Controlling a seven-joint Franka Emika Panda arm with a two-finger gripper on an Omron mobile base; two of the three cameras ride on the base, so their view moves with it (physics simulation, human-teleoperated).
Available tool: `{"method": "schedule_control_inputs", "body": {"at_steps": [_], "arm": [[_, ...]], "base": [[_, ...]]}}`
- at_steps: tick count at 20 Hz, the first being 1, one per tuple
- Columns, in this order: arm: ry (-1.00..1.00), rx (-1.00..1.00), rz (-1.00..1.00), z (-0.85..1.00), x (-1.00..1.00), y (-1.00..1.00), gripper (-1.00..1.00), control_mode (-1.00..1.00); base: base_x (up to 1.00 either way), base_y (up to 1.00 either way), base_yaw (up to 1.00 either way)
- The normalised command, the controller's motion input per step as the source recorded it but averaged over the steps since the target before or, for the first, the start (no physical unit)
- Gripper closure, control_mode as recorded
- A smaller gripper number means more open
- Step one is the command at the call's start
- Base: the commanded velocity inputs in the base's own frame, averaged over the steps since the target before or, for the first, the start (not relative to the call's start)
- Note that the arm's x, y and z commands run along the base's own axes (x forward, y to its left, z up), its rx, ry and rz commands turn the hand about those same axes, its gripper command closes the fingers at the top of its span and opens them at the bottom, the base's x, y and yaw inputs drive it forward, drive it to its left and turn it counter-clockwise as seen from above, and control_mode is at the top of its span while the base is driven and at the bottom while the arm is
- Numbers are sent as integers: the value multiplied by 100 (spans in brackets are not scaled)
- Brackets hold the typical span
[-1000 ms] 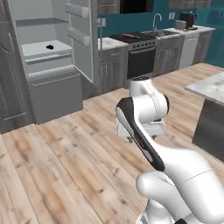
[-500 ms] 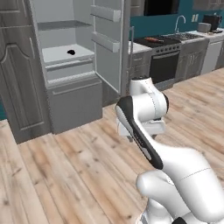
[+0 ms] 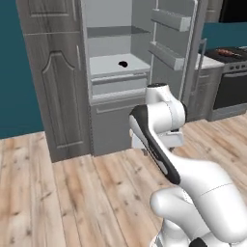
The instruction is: Place the cold items (avocado and eggplant) from the fridge in one tupperware on the dining counter. Place the warm items (kebab skewer and hot dog) in the stove area in another tupperware.
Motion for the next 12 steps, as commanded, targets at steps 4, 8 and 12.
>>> {"method": "schedule_control_inputs", "body": {"at_steps": [4,8,12], "arm": [[0,0,0,0,0,0,-100,100],[0,0,0,0,0,0,-100,100],[0,0,0,0,0,0,-100,100]], "base": [[90,-11,6],[76,0,-31],[69,-19,-35]]}}
